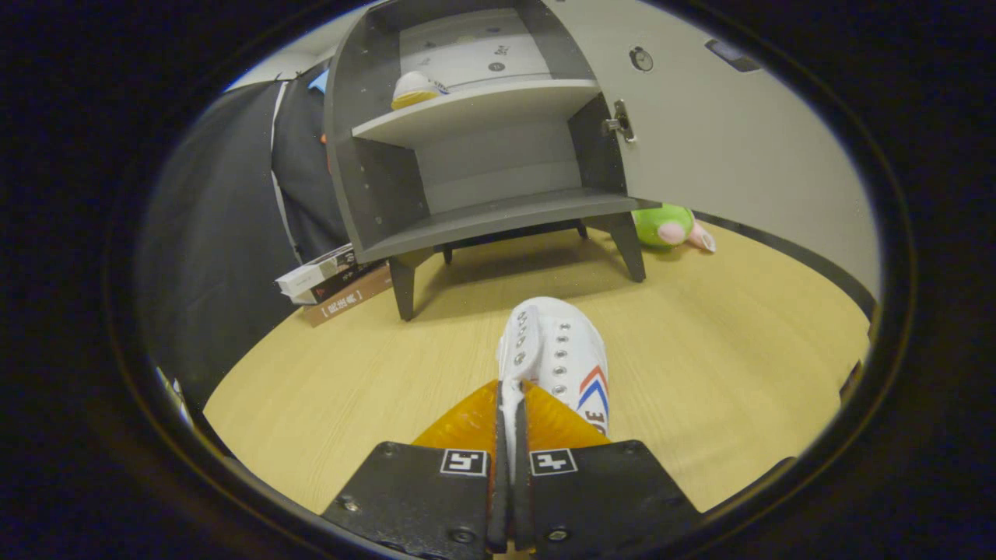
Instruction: Open the shoe cabinet door, grab the shoes and put them into the shoe cabinet, then close the shoe cabinet door.
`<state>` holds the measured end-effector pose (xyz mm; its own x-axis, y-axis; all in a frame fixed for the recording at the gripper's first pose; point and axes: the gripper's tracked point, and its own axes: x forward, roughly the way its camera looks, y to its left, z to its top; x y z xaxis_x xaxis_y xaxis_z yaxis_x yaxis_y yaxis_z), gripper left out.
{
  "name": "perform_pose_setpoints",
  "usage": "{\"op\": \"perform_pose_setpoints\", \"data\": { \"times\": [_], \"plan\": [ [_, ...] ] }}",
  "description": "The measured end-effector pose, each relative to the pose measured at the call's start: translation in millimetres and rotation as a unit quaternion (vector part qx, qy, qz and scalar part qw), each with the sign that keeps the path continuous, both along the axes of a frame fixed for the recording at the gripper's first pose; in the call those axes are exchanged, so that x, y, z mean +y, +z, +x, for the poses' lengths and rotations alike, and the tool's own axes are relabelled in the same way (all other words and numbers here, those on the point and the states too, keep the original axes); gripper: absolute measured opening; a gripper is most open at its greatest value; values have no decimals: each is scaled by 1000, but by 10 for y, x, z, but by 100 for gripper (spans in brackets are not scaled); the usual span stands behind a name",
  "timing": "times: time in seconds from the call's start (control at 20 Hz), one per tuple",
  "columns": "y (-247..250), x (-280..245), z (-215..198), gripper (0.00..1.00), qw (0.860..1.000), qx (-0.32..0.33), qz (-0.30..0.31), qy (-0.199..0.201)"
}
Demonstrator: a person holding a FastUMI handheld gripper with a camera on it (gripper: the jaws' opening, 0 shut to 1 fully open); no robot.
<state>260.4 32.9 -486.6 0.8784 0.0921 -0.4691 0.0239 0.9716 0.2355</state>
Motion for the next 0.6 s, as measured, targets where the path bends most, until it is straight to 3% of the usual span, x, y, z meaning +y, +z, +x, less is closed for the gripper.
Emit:
{"op": "perform_pose_setpoints", "data": {
  "times": [0.6],
  "plan": [
    [213,36,-91,5,999,-7,-7,43]
  ]
}}
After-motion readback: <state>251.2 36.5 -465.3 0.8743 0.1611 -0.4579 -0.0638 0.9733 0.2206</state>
